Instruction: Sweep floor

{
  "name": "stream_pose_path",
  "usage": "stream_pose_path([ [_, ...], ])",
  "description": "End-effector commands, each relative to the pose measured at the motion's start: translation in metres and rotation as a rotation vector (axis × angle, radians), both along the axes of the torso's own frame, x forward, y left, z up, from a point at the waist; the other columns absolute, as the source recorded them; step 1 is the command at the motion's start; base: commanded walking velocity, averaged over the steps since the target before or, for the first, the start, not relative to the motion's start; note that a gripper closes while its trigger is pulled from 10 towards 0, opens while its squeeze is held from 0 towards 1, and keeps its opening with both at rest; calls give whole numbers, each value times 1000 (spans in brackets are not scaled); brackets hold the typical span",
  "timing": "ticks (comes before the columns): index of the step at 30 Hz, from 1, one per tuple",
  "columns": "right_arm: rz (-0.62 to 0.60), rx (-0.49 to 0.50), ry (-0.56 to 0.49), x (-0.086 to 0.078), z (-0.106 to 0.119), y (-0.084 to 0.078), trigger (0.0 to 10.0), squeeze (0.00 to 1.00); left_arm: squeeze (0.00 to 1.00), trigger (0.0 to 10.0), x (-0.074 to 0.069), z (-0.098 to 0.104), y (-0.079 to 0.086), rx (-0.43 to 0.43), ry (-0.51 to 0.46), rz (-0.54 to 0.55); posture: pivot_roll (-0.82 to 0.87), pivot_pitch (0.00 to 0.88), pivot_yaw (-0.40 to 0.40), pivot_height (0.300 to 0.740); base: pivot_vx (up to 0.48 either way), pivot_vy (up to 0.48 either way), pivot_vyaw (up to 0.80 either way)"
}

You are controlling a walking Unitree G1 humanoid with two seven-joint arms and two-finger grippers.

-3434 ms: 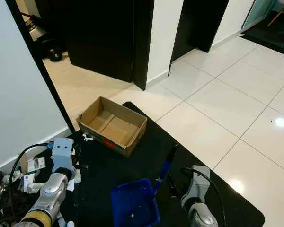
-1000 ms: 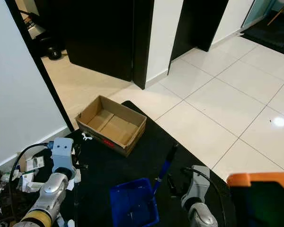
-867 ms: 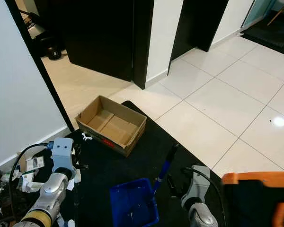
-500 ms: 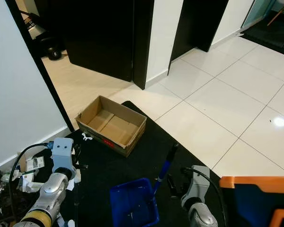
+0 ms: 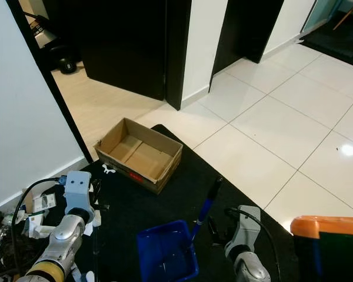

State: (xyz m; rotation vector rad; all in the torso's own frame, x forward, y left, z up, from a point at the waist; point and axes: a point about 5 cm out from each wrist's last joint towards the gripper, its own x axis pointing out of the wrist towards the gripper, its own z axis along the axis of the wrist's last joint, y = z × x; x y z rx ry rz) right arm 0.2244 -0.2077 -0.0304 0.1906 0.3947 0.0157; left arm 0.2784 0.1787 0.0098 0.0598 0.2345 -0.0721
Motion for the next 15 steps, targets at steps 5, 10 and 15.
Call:
stream_pose_path([
  [5,-27,12,30,-3,-3,-5,10000,0,0,10000,-33,-40,3,-8,230,52,30,129,-45,740,0,0,0],
  [10,-18,12,32,0,-3,-4,10000,0,0,10000,-31,-39,3,-5,229,51,34,128,-47,740,0,0,0],
  [15,-17,14,34,1,-2,-4,10000,0,0,10000,-30,-38,4,-2,230,55,32,126,-45,740,0,0,0],
])
